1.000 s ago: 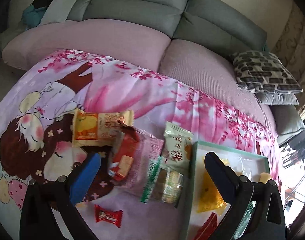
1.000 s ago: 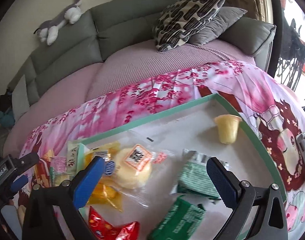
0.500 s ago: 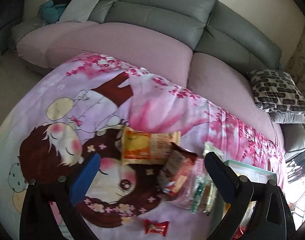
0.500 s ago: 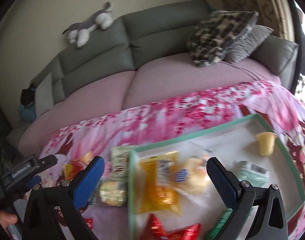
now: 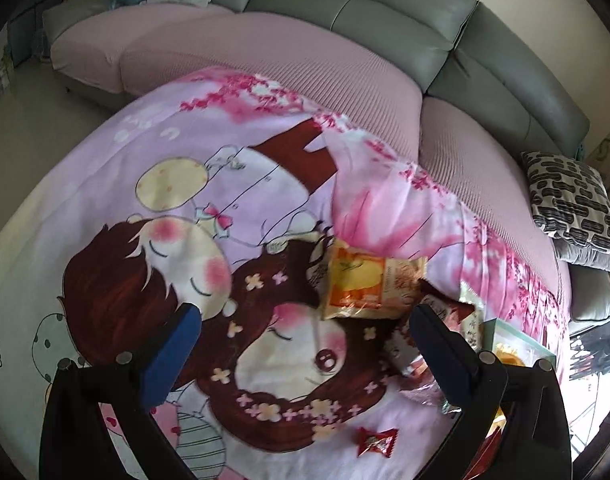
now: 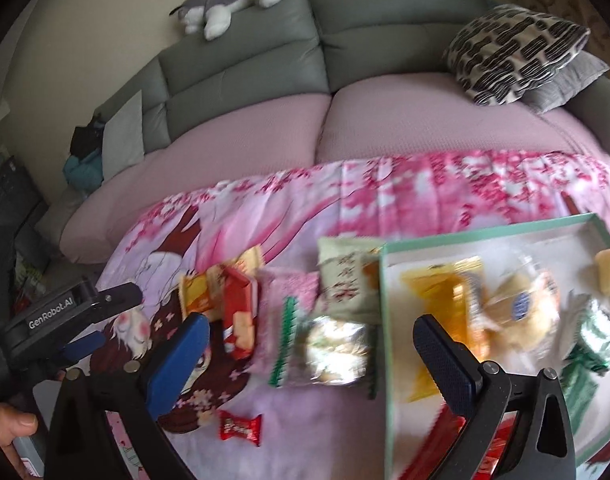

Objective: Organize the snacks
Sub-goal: 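Grasp the red-brown wafer packet with left tool while right grasps clear cookie packet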

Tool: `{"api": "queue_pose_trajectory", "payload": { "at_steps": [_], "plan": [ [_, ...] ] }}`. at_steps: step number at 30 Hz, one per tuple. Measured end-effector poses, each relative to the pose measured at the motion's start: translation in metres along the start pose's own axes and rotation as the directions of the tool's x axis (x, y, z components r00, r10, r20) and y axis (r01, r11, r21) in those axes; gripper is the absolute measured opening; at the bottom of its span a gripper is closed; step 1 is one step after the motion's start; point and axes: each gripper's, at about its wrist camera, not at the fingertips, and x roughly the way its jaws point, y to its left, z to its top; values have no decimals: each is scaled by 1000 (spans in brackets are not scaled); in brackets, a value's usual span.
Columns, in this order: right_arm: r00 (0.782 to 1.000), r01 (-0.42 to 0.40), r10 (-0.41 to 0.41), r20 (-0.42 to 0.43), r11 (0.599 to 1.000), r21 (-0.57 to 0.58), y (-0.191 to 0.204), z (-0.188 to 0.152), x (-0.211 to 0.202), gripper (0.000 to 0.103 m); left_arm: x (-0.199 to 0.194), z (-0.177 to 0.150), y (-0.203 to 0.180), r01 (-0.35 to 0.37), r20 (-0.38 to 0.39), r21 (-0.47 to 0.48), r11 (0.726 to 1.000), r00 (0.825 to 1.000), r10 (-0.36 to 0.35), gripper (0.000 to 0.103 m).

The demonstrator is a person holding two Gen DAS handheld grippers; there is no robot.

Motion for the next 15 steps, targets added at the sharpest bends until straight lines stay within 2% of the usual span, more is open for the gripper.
{"api": "queue_pose_trajectory", "payload": {
  "at_steps": [7,12,13,15],
  "plan": [
    [999,19,-18,-41,1000,18,11,-6,19,103,2,0,6,4,-29,25,1000,1000,-4,103],
    [997,43,-42,-71,999,14,8,-11,30,103,12,-4,-5,36,-55,48,998,998,-34,103],
    [996,42,-40,-76,999,20,6,-11,32,101,14,-5,-8,40,-59,57,998,998,-36,103],
    [995,48,-46,-89,999,21,2,-11,35,92,19,-6,-15,44,-68,77,996,997,-39,103]
  ]
}}
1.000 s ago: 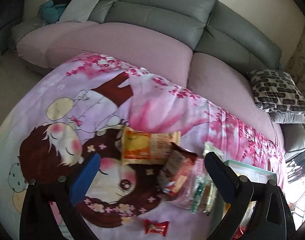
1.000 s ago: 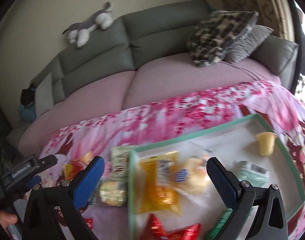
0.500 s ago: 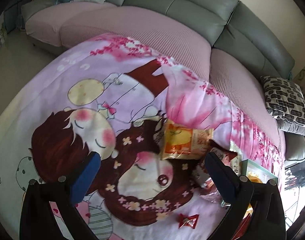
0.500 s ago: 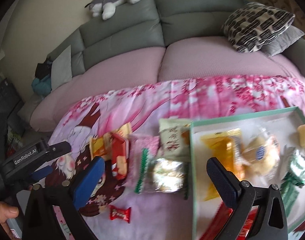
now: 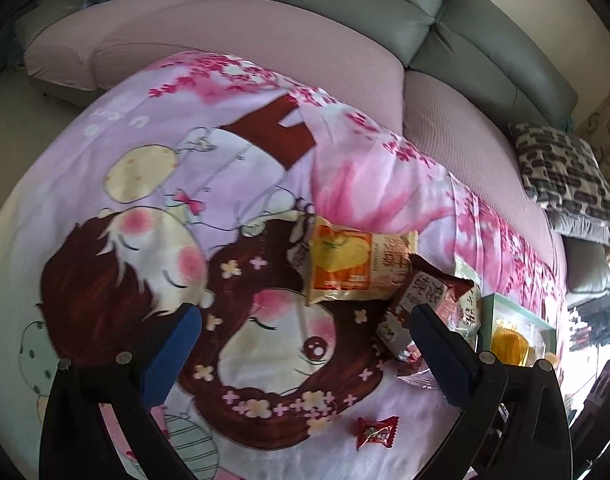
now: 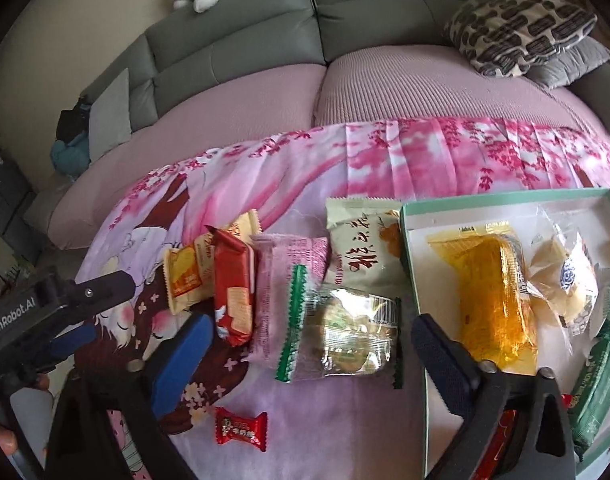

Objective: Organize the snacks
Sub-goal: 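Grasp the red-brown wafer packet with left tool while right grasps clear cookie packet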

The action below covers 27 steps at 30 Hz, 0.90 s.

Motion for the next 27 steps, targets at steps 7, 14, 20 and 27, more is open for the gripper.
{"api": "queue_pose_trajectory", "payload": {
  "at_steps": [7,14,20,27],
  "plan": [
    [999,10,-10,-33,1000,-8,-6,-2,9,77,16,-1,-26,34,-33,52,998,999,-32,103],
    [999,29,-30,-37,999,-30,-7,-2,13,71,27,-4,-45,57,-49,90,994,997,-53,102],
    [999,40,-42,-33,997,-62,-4,-4,14,71,45,-10,-61,78,-86,113,991,994,-69,83],
    [998,46,-49,-32,995,-94,-1,-5,14,71,56,-14,-71,91,-97,133,987,992,-78,66]
  ]
}}
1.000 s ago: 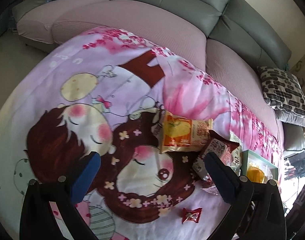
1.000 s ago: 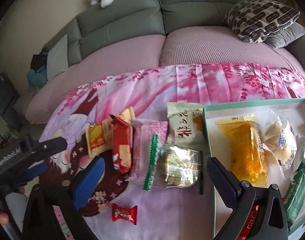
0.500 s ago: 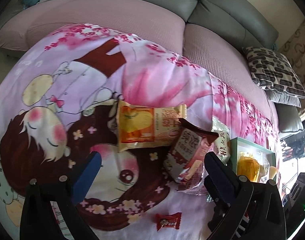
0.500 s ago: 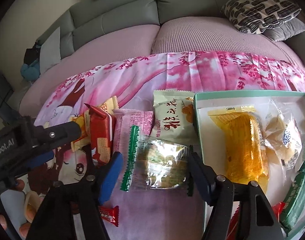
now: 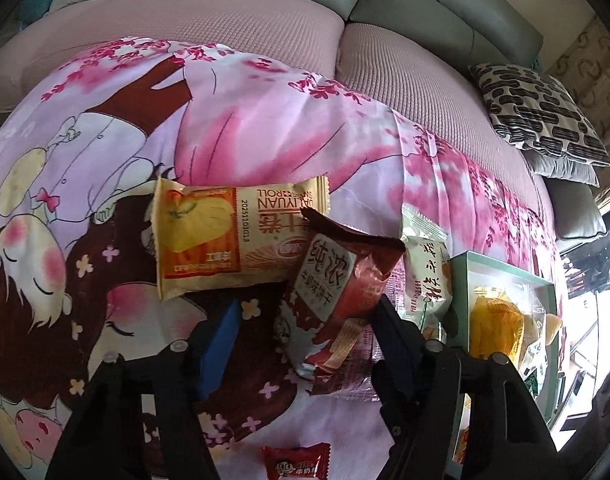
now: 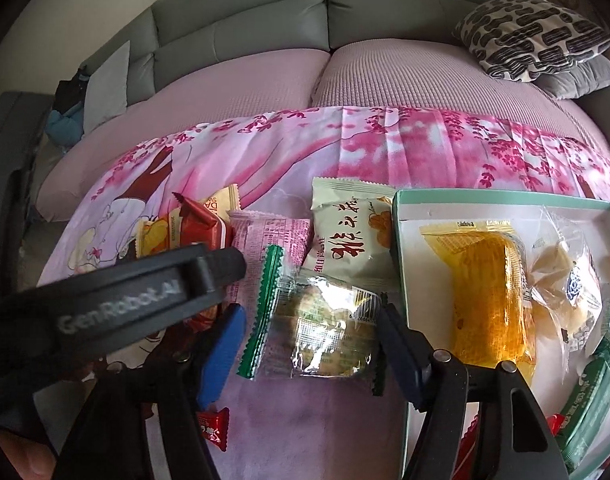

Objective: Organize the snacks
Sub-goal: 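Grasp the red-brown wafer packet with left tool while right grasps clear cookie packet, then lift both packets and carry them over the tray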

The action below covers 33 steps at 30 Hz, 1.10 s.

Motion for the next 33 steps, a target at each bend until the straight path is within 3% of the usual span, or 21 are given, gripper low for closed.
{"api": "queue_pose_trajectory", "payload": {
  "at_steps": [3,7,10,21,33],
  "plan": [
    [1000,-6,6,-2,1000,-31,3,-1,1,65,1,1,1,11,1,-24,1000,1000,-11,61],
    [1000,-11,11,-3,1000,-26,1,-1,2,61,-1,1,4,40,3,-58,998,999,-39,44],
    [1000,-12,12,-3,1000,-6,-5,-1,1,54,-3,1,5,22,9,-66,998,1000,-22,38],
    [1000,-27,26,18,999,36,-15,3,-10,42,-4,0,24,-11,-3,-145,989,1000,11,29],
    [991,-80,73,108,995,57,-21,10,-41,32,-25,2,19,-20,40,-120,993,999,25,26]
  ]
}}
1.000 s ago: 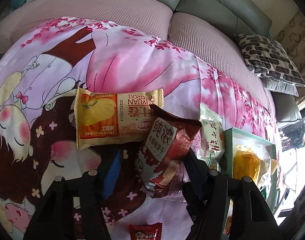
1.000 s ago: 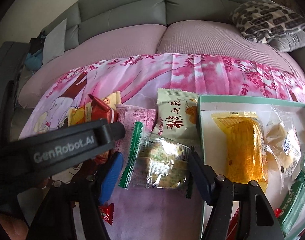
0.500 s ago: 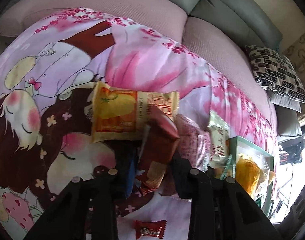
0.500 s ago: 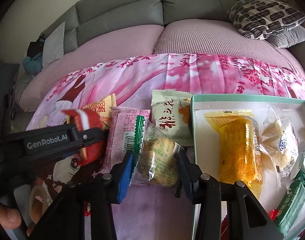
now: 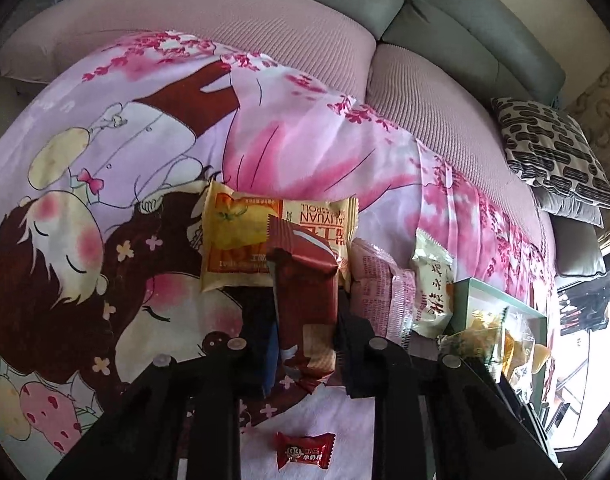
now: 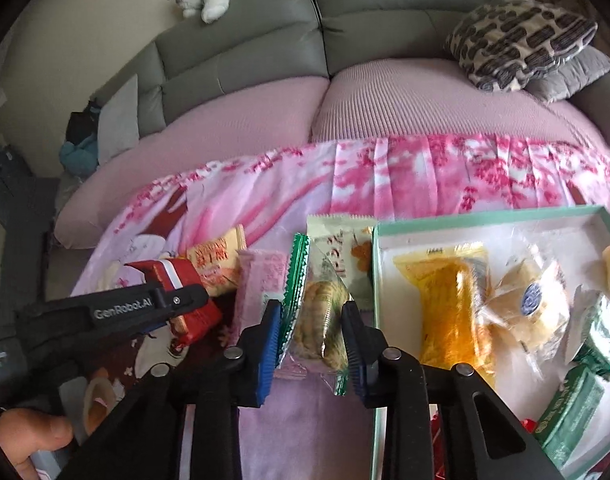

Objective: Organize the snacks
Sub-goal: 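Lift both packets and carry them over the tray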

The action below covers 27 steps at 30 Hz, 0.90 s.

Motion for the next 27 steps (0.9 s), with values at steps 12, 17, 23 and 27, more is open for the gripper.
{"api": "queue_pose_trajectory", "payload": {
  "at_steps": [12,17,23,27],
  "plan": [
    [998,-28,28,48,1000,2,1,2,-21,32,-36,5,-6,17,92,17,1000,996,-19,26],
    [997,-28,28,68,1000,5,-1,3,-29,32,-41,6,-3,14,102,8,1000,995,-15,26],
    [988,14,-18,152,1000,27,-17,10,-59,32,-57,4,-14,50,131,35,998,990,-54,26],
    [974,80,-93,204,994,73,-40,14,-82,32,-66,0,-31,65,146,76,995,986,-75,26]
  ]
}}
